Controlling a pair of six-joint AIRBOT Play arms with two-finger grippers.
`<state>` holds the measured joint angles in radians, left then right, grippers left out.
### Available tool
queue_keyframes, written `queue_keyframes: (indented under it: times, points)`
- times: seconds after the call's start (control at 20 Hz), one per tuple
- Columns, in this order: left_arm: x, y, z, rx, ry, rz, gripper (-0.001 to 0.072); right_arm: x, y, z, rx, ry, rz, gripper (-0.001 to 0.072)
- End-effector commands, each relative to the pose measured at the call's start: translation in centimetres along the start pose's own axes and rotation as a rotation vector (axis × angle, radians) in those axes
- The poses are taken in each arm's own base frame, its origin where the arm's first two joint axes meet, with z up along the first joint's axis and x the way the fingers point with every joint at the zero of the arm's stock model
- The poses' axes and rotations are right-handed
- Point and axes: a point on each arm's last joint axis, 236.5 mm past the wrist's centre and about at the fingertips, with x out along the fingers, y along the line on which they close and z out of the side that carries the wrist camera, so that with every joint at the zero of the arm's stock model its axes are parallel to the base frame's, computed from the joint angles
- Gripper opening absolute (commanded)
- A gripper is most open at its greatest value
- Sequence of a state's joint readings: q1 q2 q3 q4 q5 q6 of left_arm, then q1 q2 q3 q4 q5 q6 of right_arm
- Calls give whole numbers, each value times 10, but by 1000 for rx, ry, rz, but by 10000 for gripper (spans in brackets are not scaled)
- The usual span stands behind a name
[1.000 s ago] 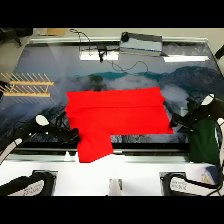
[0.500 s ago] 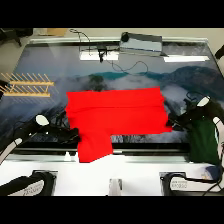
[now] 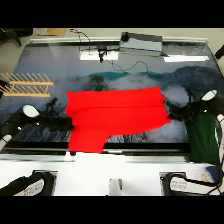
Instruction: Fold the shirts.
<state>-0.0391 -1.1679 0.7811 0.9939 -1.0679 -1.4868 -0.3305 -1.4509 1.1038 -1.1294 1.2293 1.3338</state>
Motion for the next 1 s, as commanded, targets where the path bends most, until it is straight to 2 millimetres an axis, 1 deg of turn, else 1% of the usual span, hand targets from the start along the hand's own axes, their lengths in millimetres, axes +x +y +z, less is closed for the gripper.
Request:
queue_keyframes:
  times: [0.0, 0.05, 0.1, 0.15, 0.2, 0.35, 0.5, 0.55, 0.6, 0.7, 0.8, 0.85, 0.9, 0.95]
  points:
    - [-48, -15, 56, 37, -154, -10, 31, -44, 30, 60, 11, -217, 64, 25]
    - [-53, -18, 70, 33, -176, -13, 31, -51, 32, 77, 13, -272, 44, 25]
    - [-54, -20, 82, 33, -185, -15, 31, -55, 35, 91, 2, -305, 14, 25]
    - [-54, -22, 93, 35, -190, -16, 31, -54, 40, 102, -33, -318, -17, 25]
    - [-53, -21, 105, 34, -194, -15, 31, -50, 47, 112, -76, -324, -44, 25]
    - [-54, -17, 142, 9, -221, -17, 31, -28, 62, 139, -150, -330, -127, 25]
    - [-56, -12, 177, -7, -252, -18, 32, -9, 70, 159, -191, -330, -168, 25]
    - [-52, -9, 185, -11, -251, -19, 31, -6, 70, 165, -189, -339, -174, 25]
    - [-44, -8, 191, -19, -241, -26, 31, -3, 69, 169, -178, -344, -171, 25]
    - [-24, -5, 195, -46, -208, -47, 32, 9, 65, 170, -156, -332, -171, 26]
    - [-3, 5, 192, -67, -165, -41, 33, 26, 62, 166, -137, -295, -154, 27]
    - [6, 10, 189, -79, -139, -39, 34, 37, 64, 161, -117, -263, -128, 50]
    - [13, 13, 185, -88, -112, -39, 78, 48, 66, 155, -96, -229, -100, 154]
    - [18, 14, 178, -99, -77, -48, 273, 56, 69, 150, -79, -199, -74, 277]
